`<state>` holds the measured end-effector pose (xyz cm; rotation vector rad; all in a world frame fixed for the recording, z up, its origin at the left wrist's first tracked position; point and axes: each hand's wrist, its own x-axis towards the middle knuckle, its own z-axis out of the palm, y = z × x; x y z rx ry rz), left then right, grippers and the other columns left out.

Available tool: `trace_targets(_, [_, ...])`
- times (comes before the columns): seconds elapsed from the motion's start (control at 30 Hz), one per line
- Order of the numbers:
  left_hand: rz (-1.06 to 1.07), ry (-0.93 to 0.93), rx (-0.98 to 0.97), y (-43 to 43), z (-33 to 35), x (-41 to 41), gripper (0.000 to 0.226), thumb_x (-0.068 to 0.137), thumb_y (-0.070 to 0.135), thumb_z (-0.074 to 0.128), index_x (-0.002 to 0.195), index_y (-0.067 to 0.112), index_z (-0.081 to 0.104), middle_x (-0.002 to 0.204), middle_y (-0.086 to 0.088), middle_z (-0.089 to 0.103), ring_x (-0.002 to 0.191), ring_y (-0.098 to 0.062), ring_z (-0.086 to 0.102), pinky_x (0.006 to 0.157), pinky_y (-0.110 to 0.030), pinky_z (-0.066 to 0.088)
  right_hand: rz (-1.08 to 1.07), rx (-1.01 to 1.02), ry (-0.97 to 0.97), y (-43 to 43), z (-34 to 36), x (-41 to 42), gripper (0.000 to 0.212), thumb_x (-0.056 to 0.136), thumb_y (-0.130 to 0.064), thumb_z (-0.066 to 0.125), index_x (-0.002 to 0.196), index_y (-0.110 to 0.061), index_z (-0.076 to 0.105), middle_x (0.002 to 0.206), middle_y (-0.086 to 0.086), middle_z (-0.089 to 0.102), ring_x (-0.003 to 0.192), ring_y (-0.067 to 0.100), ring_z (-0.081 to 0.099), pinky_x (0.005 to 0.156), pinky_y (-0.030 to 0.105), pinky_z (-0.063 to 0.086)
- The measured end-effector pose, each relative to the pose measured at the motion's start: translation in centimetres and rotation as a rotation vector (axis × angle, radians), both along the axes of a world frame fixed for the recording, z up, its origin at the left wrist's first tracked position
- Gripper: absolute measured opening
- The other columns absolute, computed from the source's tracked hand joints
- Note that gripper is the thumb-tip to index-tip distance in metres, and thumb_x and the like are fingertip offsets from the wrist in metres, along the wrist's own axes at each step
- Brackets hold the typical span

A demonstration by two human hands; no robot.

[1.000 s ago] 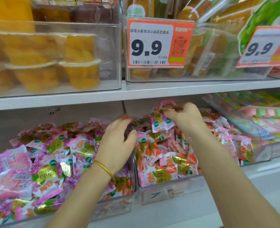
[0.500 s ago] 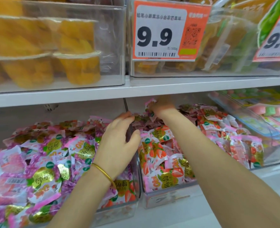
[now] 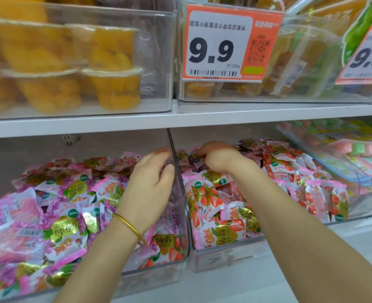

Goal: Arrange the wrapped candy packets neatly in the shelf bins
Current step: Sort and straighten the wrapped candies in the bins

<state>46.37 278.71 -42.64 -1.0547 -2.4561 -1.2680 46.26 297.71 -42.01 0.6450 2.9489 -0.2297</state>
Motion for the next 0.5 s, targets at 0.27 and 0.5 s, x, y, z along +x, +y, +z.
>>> trace_targets(0.27, [0.163, 0.056, -0.04, -6.0, 0.5, -1.3, 0.035, 0.087, -0.005, 0.049, 0.119, 0.003, 0.06, 0.119, -0.01, 0.058, 0.113, -0.018, 0.05, 0.093, -0.007, 0.024, -0.005, -0.07, 0.257, -3.1, 2.6, 3.8, 0.054, 0.088, 0.004, 0.036, 0.135, -0.018, 0.05, 0.138, 0.009, 0.051, 0.119, 0.03, 0.052, 0.097, 0.037, 0.046])
trace_targets(0.5, [0.165, 0.109, -0.334, -8.1, -1.6, -1.3, 0.034, 0.085, 0.014, 0.058, 0.118, 0.007, 0.061, 0.122, -0.01, 0.061, 0.114, -0.032, 0.054, 0.098, -0.042, 0.042, 0.146, -0.46, 0.65, -10.2, 2.5, 9.0, 0.045, 0.092, 0.006, 0.039, 0.125, -0.016, 0.06, 0.127, 0.001, 0.06, 0.121, 0.012, 0.053, 0.106, 0.022, 0.035])
